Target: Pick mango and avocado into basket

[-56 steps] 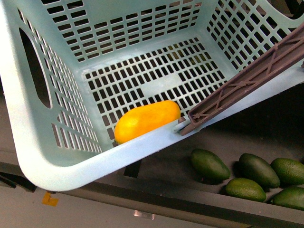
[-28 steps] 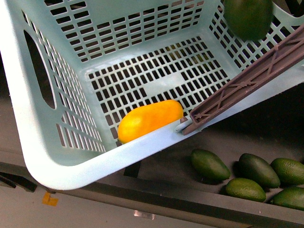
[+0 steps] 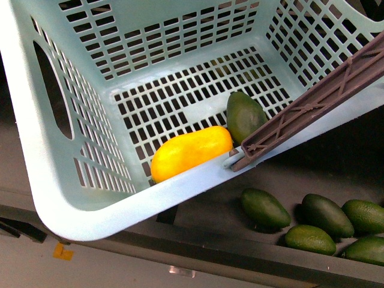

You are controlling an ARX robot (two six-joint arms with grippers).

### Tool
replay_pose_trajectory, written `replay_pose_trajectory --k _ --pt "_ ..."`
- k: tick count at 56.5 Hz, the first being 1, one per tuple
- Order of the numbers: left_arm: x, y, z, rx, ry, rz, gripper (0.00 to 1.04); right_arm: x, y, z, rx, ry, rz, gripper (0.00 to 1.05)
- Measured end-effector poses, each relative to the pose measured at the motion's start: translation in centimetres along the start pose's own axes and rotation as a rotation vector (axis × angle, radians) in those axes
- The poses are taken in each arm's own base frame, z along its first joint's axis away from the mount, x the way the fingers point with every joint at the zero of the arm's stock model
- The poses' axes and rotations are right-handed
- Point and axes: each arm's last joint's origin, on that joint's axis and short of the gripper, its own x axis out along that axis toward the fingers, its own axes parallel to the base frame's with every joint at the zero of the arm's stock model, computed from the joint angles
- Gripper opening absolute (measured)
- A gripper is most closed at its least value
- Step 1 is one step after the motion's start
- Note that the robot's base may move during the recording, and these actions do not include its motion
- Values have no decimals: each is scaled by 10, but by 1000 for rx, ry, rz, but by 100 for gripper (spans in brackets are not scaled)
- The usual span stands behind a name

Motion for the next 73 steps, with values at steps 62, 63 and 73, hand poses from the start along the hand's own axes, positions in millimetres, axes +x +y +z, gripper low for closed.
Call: replay_pose_trajectory --k 62,63,73 --pt "0 0 0 4 -4 3 18 -112 -52 -63 -5 -2 -6 2" --pt "0 0 0 5 -4 2 18 -112 -52 -63 -5 -3 -5 2" --pt "0 0 0 3 -2 2 18 -121 -52 -60 -5 -16 -4 2"
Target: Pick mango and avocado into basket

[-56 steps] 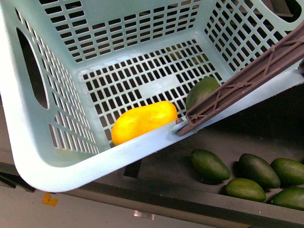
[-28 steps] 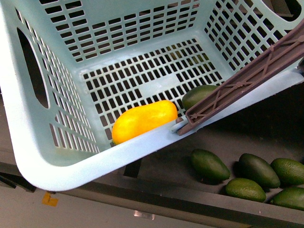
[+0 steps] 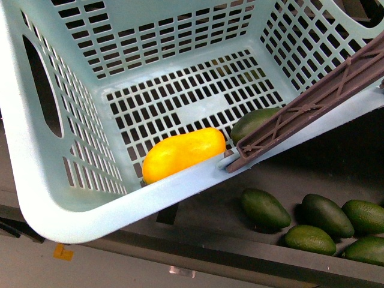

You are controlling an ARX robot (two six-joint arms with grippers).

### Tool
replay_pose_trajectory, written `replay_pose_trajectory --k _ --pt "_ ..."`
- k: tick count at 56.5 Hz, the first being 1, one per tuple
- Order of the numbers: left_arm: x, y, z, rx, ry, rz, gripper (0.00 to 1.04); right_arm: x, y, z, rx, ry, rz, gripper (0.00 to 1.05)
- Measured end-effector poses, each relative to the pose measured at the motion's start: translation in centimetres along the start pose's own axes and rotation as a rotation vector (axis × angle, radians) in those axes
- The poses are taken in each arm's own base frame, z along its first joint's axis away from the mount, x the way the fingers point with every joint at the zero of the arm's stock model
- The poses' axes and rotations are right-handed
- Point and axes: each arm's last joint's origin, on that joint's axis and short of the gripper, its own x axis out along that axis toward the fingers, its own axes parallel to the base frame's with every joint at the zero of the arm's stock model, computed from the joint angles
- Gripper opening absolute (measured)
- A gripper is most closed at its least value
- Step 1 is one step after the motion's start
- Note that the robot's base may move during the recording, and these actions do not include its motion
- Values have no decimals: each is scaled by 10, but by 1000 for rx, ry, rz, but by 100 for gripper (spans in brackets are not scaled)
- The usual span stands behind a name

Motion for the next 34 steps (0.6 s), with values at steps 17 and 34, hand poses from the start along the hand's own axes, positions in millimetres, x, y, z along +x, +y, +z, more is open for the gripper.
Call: replay_pose_trajectory --k 17,34 --pt "0 0 0 0 0 0 18 -10 0 2 0 -5 0 2" --pt "0 0 0 0 -1 0 18 -17 0 2 0 -7 0 2"
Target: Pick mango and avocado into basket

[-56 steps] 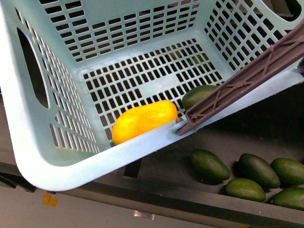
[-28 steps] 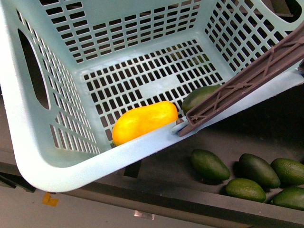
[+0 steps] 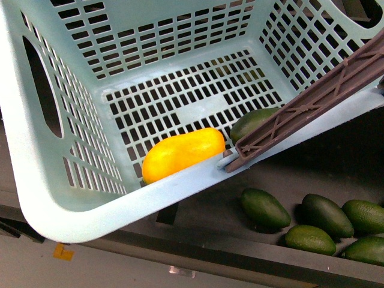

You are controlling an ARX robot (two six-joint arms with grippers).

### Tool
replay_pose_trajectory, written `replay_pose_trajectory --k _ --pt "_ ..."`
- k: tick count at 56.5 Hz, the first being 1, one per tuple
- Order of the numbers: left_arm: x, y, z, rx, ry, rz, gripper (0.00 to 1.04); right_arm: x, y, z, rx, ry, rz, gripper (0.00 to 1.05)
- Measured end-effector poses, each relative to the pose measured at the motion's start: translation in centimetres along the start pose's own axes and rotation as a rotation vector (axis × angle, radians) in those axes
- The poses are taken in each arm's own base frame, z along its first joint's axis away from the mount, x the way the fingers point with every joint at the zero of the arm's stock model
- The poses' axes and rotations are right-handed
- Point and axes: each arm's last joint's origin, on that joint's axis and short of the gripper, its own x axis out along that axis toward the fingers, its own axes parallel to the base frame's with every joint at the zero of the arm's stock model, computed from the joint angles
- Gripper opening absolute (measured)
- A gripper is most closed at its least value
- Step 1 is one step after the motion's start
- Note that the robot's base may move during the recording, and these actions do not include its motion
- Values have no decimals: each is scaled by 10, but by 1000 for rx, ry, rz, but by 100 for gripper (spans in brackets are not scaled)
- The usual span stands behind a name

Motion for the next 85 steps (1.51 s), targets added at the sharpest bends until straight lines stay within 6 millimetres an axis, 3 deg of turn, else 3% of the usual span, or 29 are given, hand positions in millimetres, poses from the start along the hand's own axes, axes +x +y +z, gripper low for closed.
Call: replay_pose_trajectory --k 35,59,66,76,85 --pt "0 0 0 -1 0 1 18 -14 0 -3 -1 6 -2 3" --pt "0 0 0 0 0 1 18 -14 0 -3 0 5 -1 69" --pt "0 0 0 0 0 1 18 -14 0 -3 0 5 -1 96" --pt "0 0 0 -1 -1 1 18 -14 0 -3 0 5 -1 96" --pt "6 0 2 -240 -506 96 18 -14 0 -3 0 5 1 96"
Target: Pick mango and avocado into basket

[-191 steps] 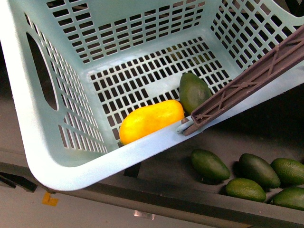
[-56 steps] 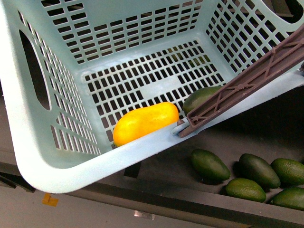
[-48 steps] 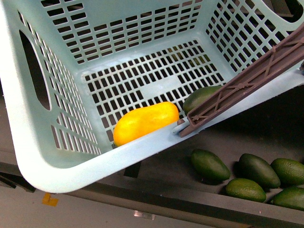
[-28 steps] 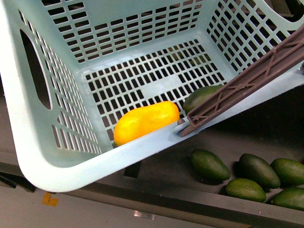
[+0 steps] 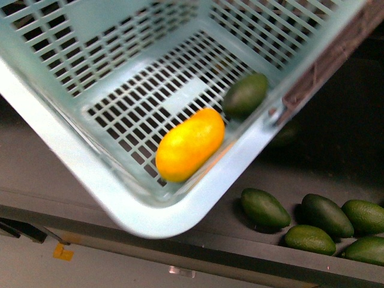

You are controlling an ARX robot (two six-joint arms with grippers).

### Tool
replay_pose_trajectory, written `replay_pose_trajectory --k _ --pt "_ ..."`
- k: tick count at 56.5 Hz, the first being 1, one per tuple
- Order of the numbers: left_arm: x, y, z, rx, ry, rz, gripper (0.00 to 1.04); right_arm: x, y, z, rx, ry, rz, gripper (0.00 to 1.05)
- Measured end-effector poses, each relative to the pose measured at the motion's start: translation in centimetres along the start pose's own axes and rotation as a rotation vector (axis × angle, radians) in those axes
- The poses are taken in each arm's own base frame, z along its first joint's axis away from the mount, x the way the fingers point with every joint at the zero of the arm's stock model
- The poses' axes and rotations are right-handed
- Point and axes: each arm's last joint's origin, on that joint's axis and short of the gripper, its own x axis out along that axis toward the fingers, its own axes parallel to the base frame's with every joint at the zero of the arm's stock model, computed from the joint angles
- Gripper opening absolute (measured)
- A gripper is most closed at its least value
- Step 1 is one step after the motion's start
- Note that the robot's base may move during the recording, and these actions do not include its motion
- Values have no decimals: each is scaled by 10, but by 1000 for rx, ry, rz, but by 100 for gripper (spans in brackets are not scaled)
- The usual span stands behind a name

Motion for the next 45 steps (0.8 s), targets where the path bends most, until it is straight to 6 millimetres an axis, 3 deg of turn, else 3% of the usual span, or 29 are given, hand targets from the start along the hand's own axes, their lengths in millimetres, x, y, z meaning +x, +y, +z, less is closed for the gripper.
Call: replay_pose_trajectory --k 4,11,32,45 --pt "4 5 21 -71 -135 20 18 0 0 0 0 0 -3 96" --pt "17 20 55 -133 -191 30 18 0 0 0 0 0 -2 96" --pt "93 100 124 -242 -90 172 18 0 0 0 0 0 -2 96" --pt "112 132 158 -283 -113 216 18 0 0 0 0 0 -3 96"
